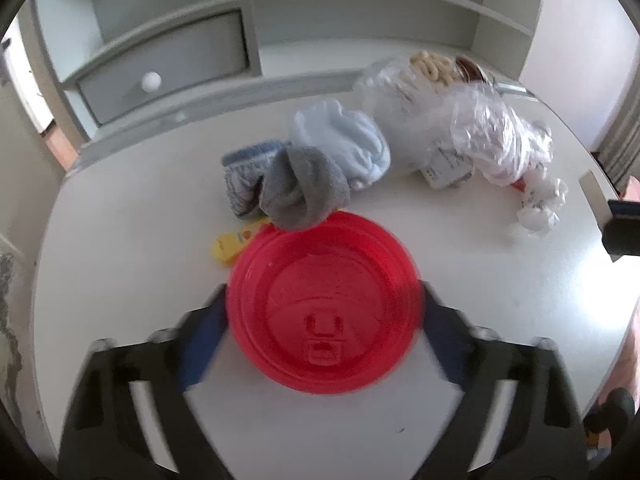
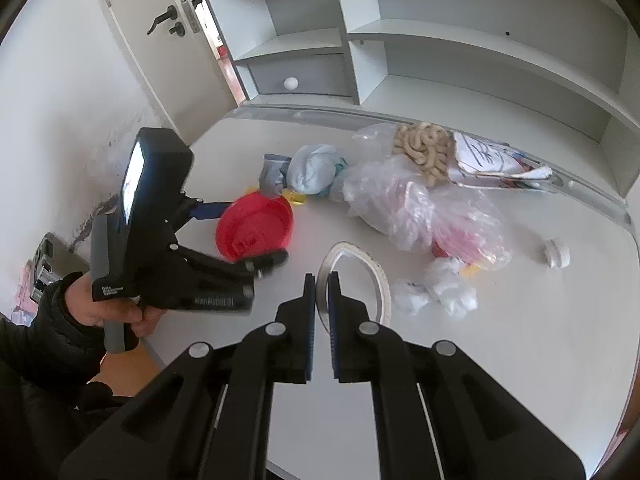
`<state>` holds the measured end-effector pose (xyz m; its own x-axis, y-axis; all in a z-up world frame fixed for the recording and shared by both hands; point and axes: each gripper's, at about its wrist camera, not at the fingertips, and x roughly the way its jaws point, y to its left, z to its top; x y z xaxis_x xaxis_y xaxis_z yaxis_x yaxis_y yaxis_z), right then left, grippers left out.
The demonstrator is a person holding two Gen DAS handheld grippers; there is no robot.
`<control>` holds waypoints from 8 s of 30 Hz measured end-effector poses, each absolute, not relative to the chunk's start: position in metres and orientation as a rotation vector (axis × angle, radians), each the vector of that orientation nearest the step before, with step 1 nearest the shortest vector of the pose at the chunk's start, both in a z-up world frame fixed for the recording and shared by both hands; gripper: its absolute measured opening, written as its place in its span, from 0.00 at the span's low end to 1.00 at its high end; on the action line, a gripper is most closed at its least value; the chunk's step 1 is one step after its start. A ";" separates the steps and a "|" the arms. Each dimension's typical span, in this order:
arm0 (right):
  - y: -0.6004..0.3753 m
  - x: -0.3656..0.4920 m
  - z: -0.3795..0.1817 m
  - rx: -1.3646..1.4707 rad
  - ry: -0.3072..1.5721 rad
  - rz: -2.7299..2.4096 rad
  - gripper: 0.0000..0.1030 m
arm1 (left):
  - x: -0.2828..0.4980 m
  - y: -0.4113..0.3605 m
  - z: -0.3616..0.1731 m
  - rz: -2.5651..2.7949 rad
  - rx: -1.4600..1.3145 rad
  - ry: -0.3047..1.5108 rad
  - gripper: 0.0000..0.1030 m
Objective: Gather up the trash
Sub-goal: 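Grasp the red plastic lid with the left tool, then carry the red lid and white ring to the bin and release both, then return to the desk and grasp the grey sock with the left tool, then carry the grey sock toward the bin while the right tool carries the light blue sock, then open the left tool over the bin while the right tool releases its sock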
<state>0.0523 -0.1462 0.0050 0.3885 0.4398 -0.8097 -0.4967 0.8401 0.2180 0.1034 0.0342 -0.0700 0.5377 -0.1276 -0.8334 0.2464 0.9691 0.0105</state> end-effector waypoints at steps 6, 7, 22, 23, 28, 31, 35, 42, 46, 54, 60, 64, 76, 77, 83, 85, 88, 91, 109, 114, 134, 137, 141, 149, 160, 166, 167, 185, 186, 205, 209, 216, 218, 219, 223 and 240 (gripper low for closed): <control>-0.179 0.039 0.004 -0.014 0.988 0.553 0.07 | 0.086 0.030 -0.055 -0.205 0.124 0.963 0.76; -0.189 0.036 0.003 0.000 0.984 0.536 0.07 | 0.082 0.027 -0.051 -0.201 0.127 0.955 0.76; -0.438 -0.095 -0.010 0.250 0.892 -0.001 0.07 | 0.015 -0.189 0.015 -0.633 0.219 0.766 0.76; -0.455 -0.106 -0.013 0.271 0.890 -0.038 0.07 | 0.006 -0.214 0.015 -0.690 0.236 0.752 0.76; -0.544 -0.174 -0.053 0.405 0.909 -0.240 0.07 | -0.031 -0.313 -0.002 -0.921 0.283 0.744 0.76; -0.575 -0.199 -0.083 0.469 0.936 -0.304 0.07 | -0.053 -0.363 -0.024 -1.033 0.309 0.765 0.76; -0.614 -0.224 -0.140 0.590 0.994 -0.348 0.07 | -0.080 -0.412 -0.058 -1.152 0.365 0.834 0.77; -0.655 -0.230 -0.229 0.750 1.094 -0.364 0.07 | -0.126 -0.472 -0.120 -1.153 0.644 0.651 0.78; -0.666 -0.228 -0.252 0.789 1.117 -0.378 0.07 | -0.128 -0.494 -0.138 -1.236 0.584 0.779 0.77; -0.684 -0.236 -0.270 0.851 1.123 -0.373 0.07 | -0.112 -0.527 -0.207 -1.276 0.576 0.953 0.77; -0.688 -0.228 -0.283 0.876 1.140 -0.352 0.07 | -0.100 -0.542 -0.253 -1.235 0.606 1.032 0.77; -0.690 -0.222 -0.291 0.892 1.141 -0.349 0.07 | -0.095 -0.547 -0.266 -1.211 0.618 1.053 0.78; -0.702 -0.228 -0.274 0.912 1.068 -0.405 0.67 | -0.097 -0.555 -0.255 -1.203 0.618 1.046 0.86; -0.703 -0.232 -0.267 0.902 1.059 -0.415 0.67 | -0.098 -0.556 -0.254 -1.205 0.618 1.040 0.86; -0.702 -0.260 -0.223 0.854 1.002 -0.481 0.71 | -0.109 -0.558 -0.233 -1.226 0.615 1.018 0.89; -0.700 -0.274 -0.200 0.821 0.978 -0.518 0.74 | -0.116 -0.557 -0.219 -1.244 0.614 1.001 0.89; -0.692 -0.291 -0.164 0.758 0.943 -0.565 0.77 | -0.130 -0.550 -0.186 -1.258 0.610 0.948 0.89; -0.683 -0.302 -0.126 0.680 0.895 -0.604 0.79 | -0.147 -0.533 -0.140 -1.298 0.577 0.882 0.89; -0.393 -0.078 0.026 0.213 0.744 -0.015 0.93 | -0.015 -0.184 0.020 -0.538 0.273 0.653 0.94; -0.288 -0.013 0.024 0.072 0.722 0.146 0.93 | 0.033 -0.075 0.003 -0.273 0.252 0.744 0.94; -0.153 0.075 -0.002 0.001 0.898 0.424 0.88 | 0.132 0.056 -0.048 -0.216 -0.020 0.952 0.23; -0.137 0.083 -0.002 -0.020 0.909 0.459 0.80 | 0.124 0.060 -0.036 -0.218 -0.028 0.924 0.20; -0.102 0.096 0.000 -0.067 0.908 0.510 0.77 | 0.108 0.076 -0.015 -0.191 -0.015 0.874 0.20; -0.018 0.135 -0.028 -0.219 0.989 0.530 0.74 | 0.081 0.122 0.005 -0.118 -0.049 0.832 0.20; 0.002 0.155 -0.043 -0.296 1.020 0.417 0.19 | 0.072 0.136 -0.001 -0.111 -0.058 0.833 0.20; -0.024 0.131 0.006 -0.079 0.923 0.568 0.19 | 0.067 0.126 0.010 -0.125 -0.056 0.807 0.20; -0.033 0.126 0.013 -0.045 0.913 0.582 0.19 | 0.066 0.122 0.012 -0.133 -0.056 0.802 0.20; -0.403 -0.063 0.037 0.291 0.761 -0.069 0.19 | 0.014 -0.182 0.040 -0.793 0.107 0.729 0.20; -0.421 -0.077 0.033 0.309 0.761 -0.106 0.19 | 0.004 -0.208 0.038 -0.848 0.124 0.729 0.20; -0.655 -0.248 -0.180 0.708 1.020 -0.464 0.19 | -0.116 -0.497 -0.149 -1.245 0.442 1.010 0.20; -0.668 -0.242 -0.228 0.754 1.083 -0.451 0.19 | -0.105 -0.518 -0.193 -1.191 0.468 1.087 0.20; -0.682 -0.221 -0.280 0.776 1.155 -0.430 0.19 | -0.091 -0.540 -0.249 -1.126 0.507 1.163 0.20; -0.684 -0.217 -0.286 0.781 1.163 -0.424 0.19 | -0.089 -0.538 -0.255 -1.113 0.507 1.182 0.20; -0.684 -0.216 -0.287 0.781 1.165 -0.423 0.19 | -0.087 -0.541 -0.260 -1.108 0.510 1.190 0.20; -0.685 -0.210 -0.292 0.787 1.167 -0.422 0.19 | -0.084 -0.545 -0.267 -1.104 0.508 1.210 0.20; -0.692 -0.213 -0.268 0.792 1.109 -0.438 0.57 | -0.085 -0.550 -0.260 -1.124 0.490 1.190 0.61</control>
<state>-0.2133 -0.6921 -0.2676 0.4026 0.0666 -0.9130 0.6720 0.6557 0.3442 -0.0854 -0.5504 -0.2604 -0.0441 -0.4247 -0.9043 0.8788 0.4140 -0.2372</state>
